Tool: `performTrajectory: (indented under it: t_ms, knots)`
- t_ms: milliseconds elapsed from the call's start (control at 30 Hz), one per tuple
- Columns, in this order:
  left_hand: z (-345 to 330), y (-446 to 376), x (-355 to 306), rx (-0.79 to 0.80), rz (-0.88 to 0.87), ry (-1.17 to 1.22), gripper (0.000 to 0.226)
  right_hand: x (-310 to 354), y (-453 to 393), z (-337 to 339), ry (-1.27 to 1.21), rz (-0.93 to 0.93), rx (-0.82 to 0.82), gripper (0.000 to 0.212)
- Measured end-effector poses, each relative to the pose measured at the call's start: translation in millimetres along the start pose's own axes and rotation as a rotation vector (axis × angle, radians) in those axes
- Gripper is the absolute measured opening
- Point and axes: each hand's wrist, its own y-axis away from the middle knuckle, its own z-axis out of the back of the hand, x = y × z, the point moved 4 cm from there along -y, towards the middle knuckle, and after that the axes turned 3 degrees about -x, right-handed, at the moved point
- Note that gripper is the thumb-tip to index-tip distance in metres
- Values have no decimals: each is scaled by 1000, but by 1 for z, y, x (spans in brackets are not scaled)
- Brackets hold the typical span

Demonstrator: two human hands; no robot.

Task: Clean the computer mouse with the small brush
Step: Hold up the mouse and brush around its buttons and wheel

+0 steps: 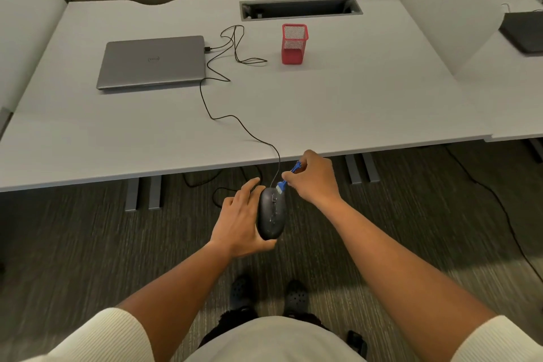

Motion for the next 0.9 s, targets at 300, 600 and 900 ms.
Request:
performTrajectory:
  t_ms: [300,600,900]
  knots:
    - [-3,10,-3,38,-45,-29,116,-27,9,3,-171,-162,40,21]
    - [-5,19,-6,59,-61,-31,116,-40,16,2,-155,-183,33,21]
    - [-4,23,-10,62,-66,-3,114,-38,23,0,-87,-157,42,21]
